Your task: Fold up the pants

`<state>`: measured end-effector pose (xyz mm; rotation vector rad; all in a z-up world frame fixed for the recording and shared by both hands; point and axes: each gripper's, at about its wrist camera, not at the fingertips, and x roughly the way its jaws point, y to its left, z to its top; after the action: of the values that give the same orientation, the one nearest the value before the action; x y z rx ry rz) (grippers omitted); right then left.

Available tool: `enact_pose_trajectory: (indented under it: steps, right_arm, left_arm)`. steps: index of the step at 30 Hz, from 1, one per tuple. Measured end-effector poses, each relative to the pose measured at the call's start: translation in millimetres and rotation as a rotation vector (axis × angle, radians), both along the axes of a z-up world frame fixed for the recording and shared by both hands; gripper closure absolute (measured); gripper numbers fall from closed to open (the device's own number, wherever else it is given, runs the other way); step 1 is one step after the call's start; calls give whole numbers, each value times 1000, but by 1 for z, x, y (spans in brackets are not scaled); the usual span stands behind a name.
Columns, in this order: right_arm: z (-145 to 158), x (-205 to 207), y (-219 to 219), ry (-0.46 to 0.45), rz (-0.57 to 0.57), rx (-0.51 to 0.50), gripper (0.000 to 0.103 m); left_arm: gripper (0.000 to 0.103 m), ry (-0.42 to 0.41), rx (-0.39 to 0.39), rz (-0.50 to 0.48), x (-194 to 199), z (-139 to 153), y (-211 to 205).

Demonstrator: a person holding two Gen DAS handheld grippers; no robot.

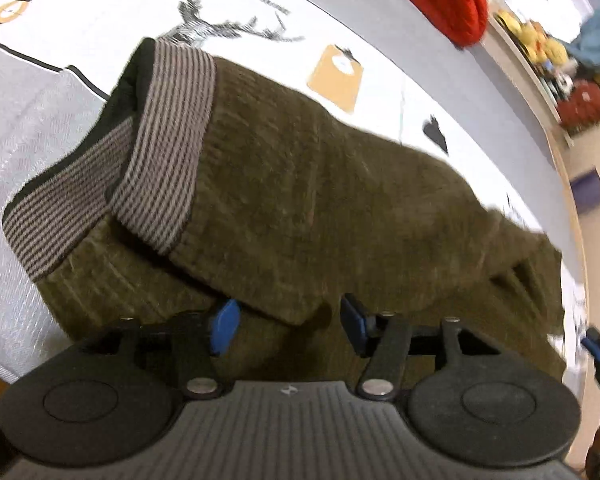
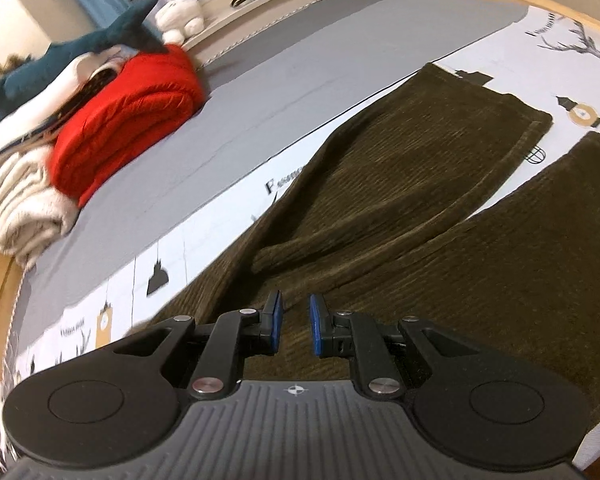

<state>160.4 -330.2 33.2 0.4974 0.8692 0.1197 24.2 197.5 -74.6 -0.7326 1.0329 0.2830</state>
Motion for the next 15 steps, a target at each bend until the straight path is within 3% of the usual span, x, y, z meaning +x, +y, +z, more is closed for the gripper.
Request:
enact_pose_trajectory:
  steps: [4, 6, 8, 11, 15]
  right_arm:
    - [1, 11, -12, -20, -76, 59, 87]
    - [0, 21, -18, -22, -110, 87, 87]
    - [-1, 38, -22, -10, -129, 106, 87]
    - [-7, 71, -30, 1, -144, 110, 87]
    - [-31, 115, -35, 36, -171, 114, 76]
  left_arm:
    - [43, 19, 3, 75, 7, -3, 6]
    - [48, 33, 27, 87, 12, -3, 4]
    - [80, 66, 87, 91, 16, -1, 5]
    - [93, 70, 108, 107, 16, 4, 11]
    - [95, 25, 168, 102, 13, 18, 14]
